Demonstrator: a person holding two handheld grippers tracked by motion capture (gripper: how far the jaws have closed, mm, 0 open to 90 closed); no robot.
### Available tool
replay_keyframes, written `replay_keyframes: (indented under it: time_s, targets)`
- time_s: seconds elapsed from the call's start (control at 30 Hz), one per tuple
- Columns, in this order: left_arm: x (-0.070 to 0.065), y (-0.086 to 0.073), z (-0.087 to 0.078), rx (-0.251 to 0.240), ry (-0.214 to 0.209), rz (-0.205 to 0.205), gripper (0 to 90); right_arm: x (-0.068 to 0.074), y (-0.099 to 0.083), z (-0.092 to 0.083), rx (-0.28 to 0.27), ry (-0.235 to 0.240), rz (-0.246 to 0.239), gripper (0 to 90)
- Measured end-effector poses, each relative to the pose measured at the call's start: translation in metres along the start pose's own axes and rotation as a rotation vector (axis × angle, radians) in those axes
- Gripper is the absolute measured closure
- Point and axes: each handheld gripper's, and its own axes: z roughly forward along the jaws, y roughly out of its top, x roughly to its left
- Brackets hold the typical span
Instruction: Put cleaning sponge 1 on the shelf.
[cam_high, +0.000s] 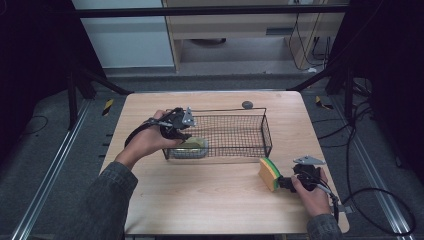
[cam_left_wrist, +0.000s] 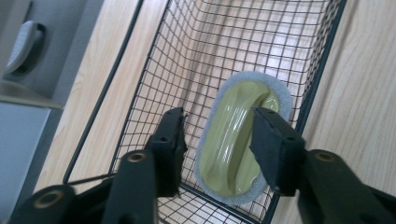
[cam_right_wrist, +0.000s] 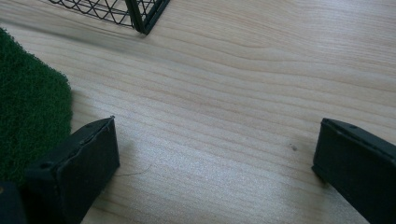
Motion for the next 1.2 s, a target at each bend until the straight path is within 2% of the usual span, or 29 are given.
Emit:
replay_keyframes:
  time_s: [0.07,0.1,0.17,0.23,0.37,0.4,0.57,0.63,0.8,0.97,1.07,1.17,1.2]
  targets:
    - [-0.002,-0.001,-0.003,-0.014,0.007,-0.013,46.2,0.0,0.0,0.0,0.0,0.0,0.0,0.5]
    - [-0.004,-0.001,-0.004,-0.019,0.013,-0.024,46.2,0.0,0.0,0.0,0.0,0.0,0.0,0.5]
    - [-0.006,0.0,-0.006,-0.02,0.036,-0.051,35.4,0.0,0.0,0.0,0.0,0.0,0.0,0.5]
    - [-0.009,0.0,-0.007,-0.039,0.041,-0.087,23.9,0.0,0.0,0.0,0.0,0.0,0.0,0.4]
    - [-0.015,-0.003,-0.009,-0.056,0.046,-0.134,11.9,0.0,0.0,0.0,0.0,0.0,0.0,0.5]
    - [-0.017,-0.004,-0.009,-0.065,0.043,-0.161,8.8,0.0,0.0,0.0,0.0,0.0,0.0,0.5]
    - [-0.023,-0.011,-0.011,-0.081,0.045,-0.217,6.9,0.0,0.0,0.0,0.0,0.0,0.0,0.5]
    - [-0.026,-0.014,-0.014,-0.101,0.035,-0.243,6.5,0.0,0.0,0.0,0.0,0.0,0.0,0.5]
    - [-0.033,-0.023,-0.028,-0.152,0.042,-0.303,5.9,0.0,0.0,0.0,0.0,0.001,0.001,0.5]
    - [-0.041,-0.035,-0.038,-0.194,0.053,-0.327,5.1,0.0,0.0,0.0,0.0,-0.002,0.005,0.5]
    - [-0.046,-0.049,-0.044,-0.222,0.068,-0.372,4.7,0.0,0.0,0.0,0.0,-0.003,0.004,0.5]
    - [-0.05,-0.065,-0.047,-0.227,0.087,-0.409,4.6,0.0,0.0,0.0,0.0,-0.004,0.005,0.5]
    - [-0.052,-0.073,-0.047,-0.247,0.091,-0.442,4.7,0.0,0.0,0.0,0.0,-0.004,0.005,0.5]
